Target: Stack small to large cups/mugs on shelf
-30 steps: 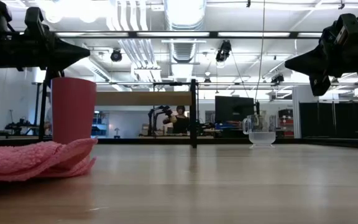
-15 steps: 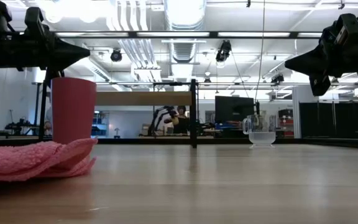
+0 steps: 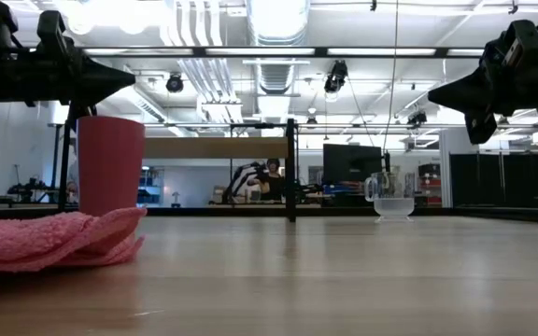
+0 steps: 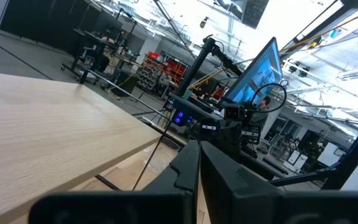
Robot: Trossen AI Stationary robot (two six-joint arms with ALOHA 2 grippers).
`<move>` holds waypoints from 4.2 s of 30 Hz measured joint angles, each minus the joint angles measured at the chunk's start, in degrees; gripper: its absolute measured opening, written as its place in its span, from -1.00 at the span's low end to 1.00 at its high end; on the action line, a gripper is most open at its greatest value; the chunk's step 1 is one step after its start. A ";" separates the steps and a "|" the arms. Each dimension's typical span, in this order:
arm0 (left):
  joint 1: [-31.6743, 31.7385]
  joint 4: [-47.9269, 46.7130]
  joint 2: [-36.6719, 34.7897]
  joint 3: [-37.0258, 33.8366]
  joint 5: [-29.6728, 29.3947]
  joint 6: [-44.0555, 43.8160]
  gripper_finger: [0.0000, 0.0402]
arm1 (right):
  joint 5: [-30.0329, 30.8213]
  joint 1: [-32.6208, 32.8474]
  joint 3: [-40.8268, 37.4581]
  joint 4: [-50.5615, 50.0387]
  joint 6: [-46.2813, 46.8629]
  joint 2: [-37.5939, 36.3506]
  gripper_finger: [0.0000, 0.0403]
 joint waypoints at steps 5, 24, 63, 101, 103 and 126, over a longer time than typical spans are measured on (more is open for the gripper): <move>0.04 0.01 -0.02 0.00 0.00 0.00 -1.00 | -0.26 0.01 0.00 -0.23 3.42 0.06 -0.96; 0.04 0.01 -0.02 0.00 -0.02 0.01 -1.00 | 3.03 0.01 0.00 1.44 8.24 0.37 -0.96; -1.45 -81.63 44.02 71.78 6.29 21.06 -1.00 | 2.55 0.06 50.68 -30.57 -3.51 41.69 -0.96; -12.47 -82.22 67.40 70.36 17.93 24.23 -0.64 | 2.55 0.07 65.88 -36.50 -6.15 73.58 -0.96; -12.44 -81.08 67.57 70.38 17.92 24.22 -0.64 | 2.55 0.45 65.88 -36.97 -6.15 72.77 -0.96; -12.46 -59.27 66.58 70.51 17.94 17.91 -0.64 | 2.41 3.01 65.85 -36.82 -2.73 65.40 -0.96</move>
